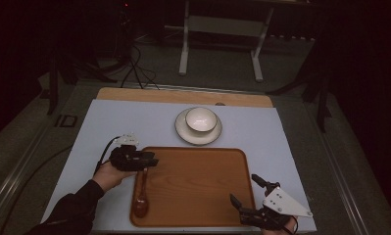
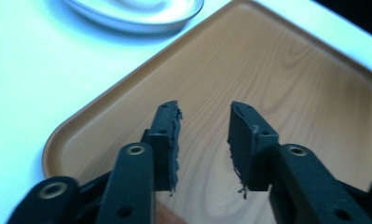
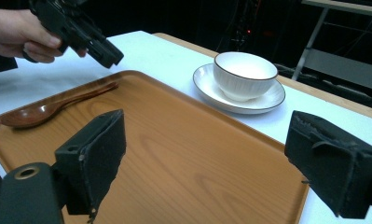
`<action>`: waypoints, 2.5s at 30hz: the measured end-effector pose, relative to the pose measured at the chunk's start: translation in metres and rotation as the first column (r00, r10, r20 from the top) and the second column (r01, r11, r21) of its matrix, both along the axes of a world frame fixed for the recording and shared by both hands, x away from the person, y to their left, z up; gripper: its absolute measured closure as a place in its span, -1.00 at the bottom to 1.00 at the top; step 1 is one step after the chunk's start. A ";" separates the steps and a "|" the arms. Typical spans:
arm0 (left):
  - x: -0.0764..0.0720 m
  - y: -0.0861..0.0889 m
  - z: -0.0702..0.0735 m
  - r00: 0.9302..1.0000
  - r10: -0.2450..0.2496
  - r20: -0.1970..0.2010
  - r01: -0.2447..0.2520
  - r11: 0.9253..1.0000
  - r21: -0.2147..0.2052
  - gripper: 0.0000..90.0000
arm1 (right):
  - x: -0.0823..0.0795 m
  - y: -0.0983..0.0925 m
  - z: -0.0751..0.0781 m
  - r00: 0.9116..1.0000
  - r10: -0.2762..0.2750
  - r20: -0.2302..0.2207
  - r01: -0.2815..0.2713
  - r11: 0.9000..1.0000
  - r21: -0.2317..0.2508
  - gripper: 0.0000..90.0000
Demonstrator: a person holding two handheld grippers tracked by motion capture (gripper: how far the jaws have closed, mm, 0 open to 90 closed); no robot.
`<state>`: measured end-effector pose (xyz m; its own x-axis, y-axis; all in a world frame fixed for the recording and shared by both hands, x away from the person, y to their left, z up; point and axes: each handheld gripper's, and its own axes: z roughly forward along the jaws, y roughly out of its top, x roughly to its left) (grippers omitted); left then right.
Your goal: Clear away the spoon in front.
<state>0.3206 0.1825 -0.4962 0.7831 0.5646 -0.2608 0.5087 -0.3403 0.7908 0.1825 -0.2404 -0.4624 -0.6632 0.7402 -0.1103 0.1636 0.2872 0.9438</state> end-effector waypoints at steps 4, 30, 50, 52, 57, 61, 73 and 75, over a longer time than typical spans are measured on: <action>-0.005 -0.002 0.010 1.000 0.010 0.008 -0.010 1.000 -0.013 -0.11 | 0.000 0.000 0.000 1.000 0.000 -0.002 0.000 1.000 0.002 -0.72; -0.053 0.025 0.040 0.997 0.042 0.061 -0.041 0.999 -0.025 -0.48 | 0.000 0.001 -0.001 1.000 -0.004 -0.003 0.004 1.000 0.000 -0.72; -0.082 0.038 0.009 0.995 0.064 0.081 -0.058 0.996 -0.063 -0.48 | 0.000 0.000 -0.003 1.000 -0.004 0.003 0.004 1.000 -0.014 -0.73; -0.083 0.039 0.008 0.994 0.068 0.087 -0.062 0.996 -0.070 -0.48 | 0.000 0.000 -0.003 1.000 -0.005 0.004 0.005 1.000 -0.017 -0.73; -0.085 0.040 0.005 0.992 0.083 0.097 -0.075 0.994 -0.086 -0.48 | 0.001 -0.001 -0.004 1.000 -0.005 -0.002 0.005 1.000 -0.016 -0.73; -0.085 0.038 0.003 0.992 0.080 0.100 -0.073 0.995 -0.074 -0.48 | 0.001 -0.002 -0.005 1.000 -0.009 -0.003 0.009 1.000 -0.012 -0.73; -0.084 0.037 -0.002 0.990 0.091 0.109 -0.085 0.994 -0.062 -0.48 | 0.003 -0.002 -0.007 1.000 -0.005 -0.014 0.004 1.000 -0.011 -0.73; -0.084 0.037 -0.003 0.990 0.090 0.106 -0.084 0.994 -0.064 -0.48 | 0.003 -0.002 -0.007 1.000 -0.005 -0.013 0.005 1.000 -0.013 -0.73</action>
